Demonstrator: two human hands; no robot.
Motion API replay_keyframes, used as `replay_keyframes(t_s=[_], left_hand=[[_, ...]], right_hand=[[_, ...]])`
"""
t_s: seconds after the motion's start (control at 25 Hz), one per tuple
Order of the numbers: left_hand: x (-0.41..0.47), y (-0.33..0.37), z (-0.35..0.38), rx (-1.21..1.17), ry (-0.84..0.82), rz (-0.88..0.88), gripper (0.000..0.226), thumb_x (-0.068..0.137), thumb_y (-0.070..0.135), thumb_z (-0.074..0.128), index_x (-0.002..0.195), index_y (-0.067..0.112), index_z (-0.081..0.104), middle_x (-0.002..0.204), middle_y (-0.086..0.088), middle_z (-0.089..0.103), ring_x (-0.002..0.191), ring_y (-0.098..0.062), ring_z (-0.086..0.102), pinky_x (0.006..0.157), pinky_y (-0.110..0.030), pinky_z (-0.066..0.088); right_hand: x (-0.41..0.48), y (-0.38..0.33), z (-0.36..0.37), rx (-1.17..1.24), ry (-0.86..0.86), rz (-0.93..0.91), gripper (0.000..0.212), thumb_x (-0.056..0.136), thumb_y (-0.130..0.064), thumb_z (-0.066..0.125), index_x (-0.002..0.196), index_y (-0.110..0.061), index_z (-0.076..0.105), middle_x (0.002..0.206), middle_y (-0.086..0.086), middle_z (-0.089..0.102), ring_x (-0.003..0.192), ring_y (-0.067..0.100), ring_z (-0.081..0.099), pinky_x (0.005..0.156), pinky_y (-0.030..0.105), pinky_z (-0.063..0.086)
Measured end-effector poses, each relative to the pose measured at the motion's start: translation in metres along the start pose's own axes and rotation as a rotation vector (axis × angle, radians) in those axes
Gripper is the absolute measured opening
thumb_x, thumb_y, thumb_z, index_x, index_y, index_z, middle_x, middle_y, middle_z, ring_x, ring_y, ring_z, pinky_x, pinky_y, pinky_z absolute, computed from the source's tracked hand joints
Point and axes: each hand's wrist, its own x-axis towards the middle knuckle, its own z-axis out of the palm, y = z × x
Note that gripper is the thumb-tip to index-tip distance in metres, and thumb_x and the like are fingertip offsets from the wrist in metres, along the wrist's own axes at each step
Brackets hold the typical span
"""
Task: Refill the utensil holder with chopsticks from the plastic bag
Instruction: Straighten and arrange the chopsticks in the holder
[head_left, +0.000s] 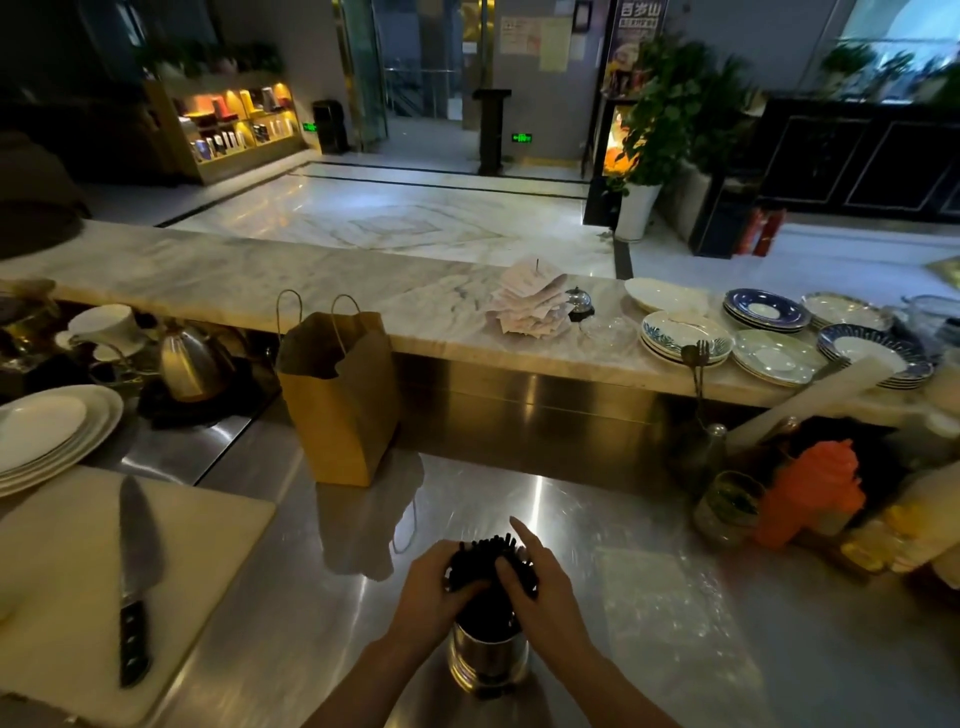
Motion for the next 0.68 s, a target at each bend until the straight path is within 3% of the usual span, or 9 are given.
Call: replay_keyframes(t_s=[0.16,0.28,0.44,0.56,0.68], left_hand=[[-0.001,-0.009,-0.002,-0.042,0.013,-0.001,0.019,0.085,0.02,0.075,0.102,0.024,0.067,0.097,0.005,0.071,0.095,-0.003,0.065,0.085,-0.02,0.052],[0.0,-0.012,0.003,-0.092,0.038,-0.005,0.019,0.089,0.016,0.07,0.104,0.027,0.068,0.098,0.008,0.072,0.098,-0.002,0.066,0.09,-0.025,0.054],[0.006,-0.013,0.004,-0.125,-0.075,0.065,0.026,0.091,0.03,0.064,0.116,0.037,0.063,0.112,0.021,0.068,0.109,0.0,0.063,0.094,-0.016,0.049],[0.012,-0.009,0.003,-0.086,-0.102,0.041,0.018,0.088,0.05,0.058,0.104,0.054,0.063,0.106,0.026,0.069,0.102,0.003,0.065,0.086,-0.011,0.049],[0.018,-0.009,0.007,-0.074,-0.079,0.041,0.015,0.085,0.053,0.057,0.098,0.06,0.062,0.101,0.033,0.066,0.096,0.01,0.063,0.079,-0.004,0.046]], right_hand=[[0.002,-0.003,0.009,-0.043,0.086,-0.013,0.018,0.094,-0.042,0.056,0.112,-0.044,0.058,0.105,-0.012,0.062,0.103,0.006,0.06,0.092,0.025,0.05],[0.006,-0.007,0.009,-0.066,0.117,-0.023,0.015,0.094,-0.041,0.056,0.106,-0.034,0.061,0.102,-0.013,0.061,0.1,0.004,0.059,0.09,0.024,0.051],[0.012,-0.007,0.007,-0.143,0.138,-0.034,0.016,0.094,-0.046,0.052,0.104,-0.035,0.057,0.102,-0.015,0.056,0.098,0.002,0.057,0.084,0.016,0.047],[0.016,-0.008,0.004,-0.147,0.14,-0.044,0.014,0.094,-0.047,0.053,0.102,-0.036,0.057,0.098,-0.016,0.055,0.093,-0.002,0.059,0.078,0.014,0.049],[0.021,-0.011,-0.003,-0.152,0.137,-0.045,0.015,0.091,-0.05,0.055,0.097,-0.038,0.06,0.091,-0.015,0.059,0.088,-0.007,0.058,0.071,0.008,0.047]])
